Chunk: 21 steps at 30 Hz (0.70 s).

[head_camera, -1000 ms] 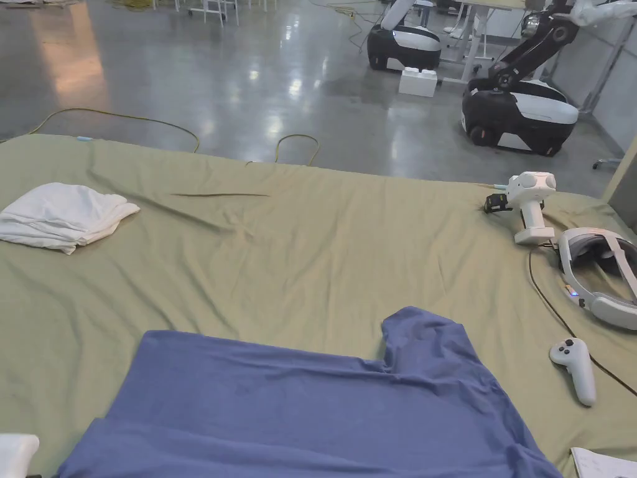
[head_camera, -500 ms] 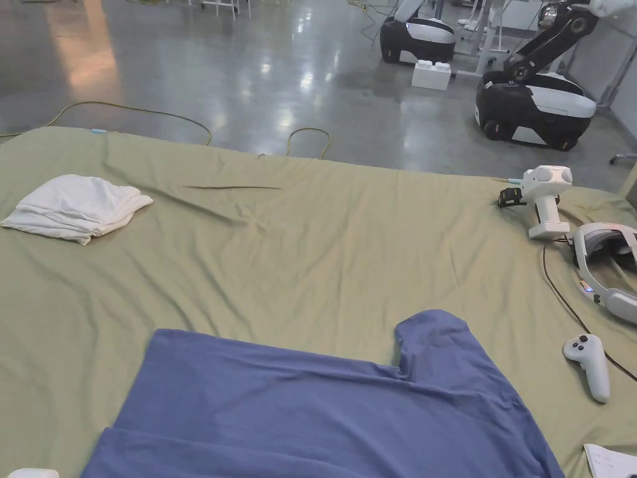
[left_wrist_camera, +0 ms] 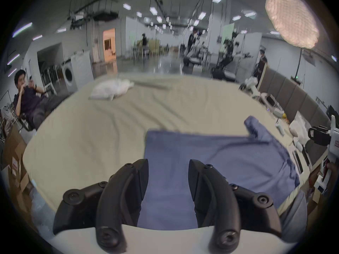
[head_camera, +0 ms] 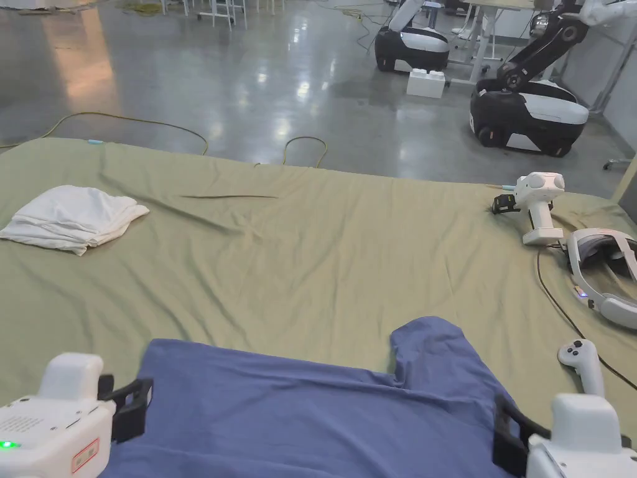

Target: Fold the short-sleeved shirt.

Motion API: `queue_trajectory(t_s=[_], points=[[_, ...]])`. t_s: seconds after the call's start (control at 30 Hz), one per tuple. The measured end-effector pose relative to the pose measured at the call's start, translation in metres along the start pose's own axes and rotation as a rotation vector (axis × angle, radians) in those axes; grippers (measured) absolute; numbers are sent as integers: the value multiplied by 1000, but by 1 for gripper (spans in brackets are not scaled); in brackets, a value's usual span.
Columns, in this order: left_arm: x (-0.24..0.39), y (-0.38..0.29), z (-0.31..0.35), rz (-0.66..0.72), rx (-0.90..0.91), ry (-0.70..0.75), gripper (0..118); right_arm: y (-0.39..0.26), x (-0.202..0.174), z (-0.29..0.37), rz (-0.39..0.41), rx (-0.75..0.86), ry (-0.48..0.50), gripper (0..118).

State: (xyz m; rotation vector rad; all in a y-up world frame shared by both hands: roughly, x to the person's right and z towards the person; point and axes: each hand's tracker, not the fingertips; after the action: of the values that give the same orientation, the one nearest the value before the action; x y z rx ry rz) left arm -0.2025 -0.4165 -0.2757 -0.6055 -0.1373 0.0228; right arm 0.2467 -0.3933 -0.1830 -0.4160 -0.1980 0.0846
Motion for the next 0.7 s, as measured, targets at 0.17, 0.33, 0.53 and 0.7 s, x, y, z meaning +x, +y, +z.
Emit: queue_trajectory(t_s=[0.17,0.33,0.53,0.7], points=[[35,36,12,-41,232,30,51,31,-33,-7,-31,215,-19,63],[51,52,29,-40,415,84,26,48,-49,-11,-78,295,-41,10],[46,57,35,-45,439,82,0,49,-49,-12,-161,361,-56,0],[25,53,21,-30,378,92,0,55,-51,-12,-103,380,-29,0]])
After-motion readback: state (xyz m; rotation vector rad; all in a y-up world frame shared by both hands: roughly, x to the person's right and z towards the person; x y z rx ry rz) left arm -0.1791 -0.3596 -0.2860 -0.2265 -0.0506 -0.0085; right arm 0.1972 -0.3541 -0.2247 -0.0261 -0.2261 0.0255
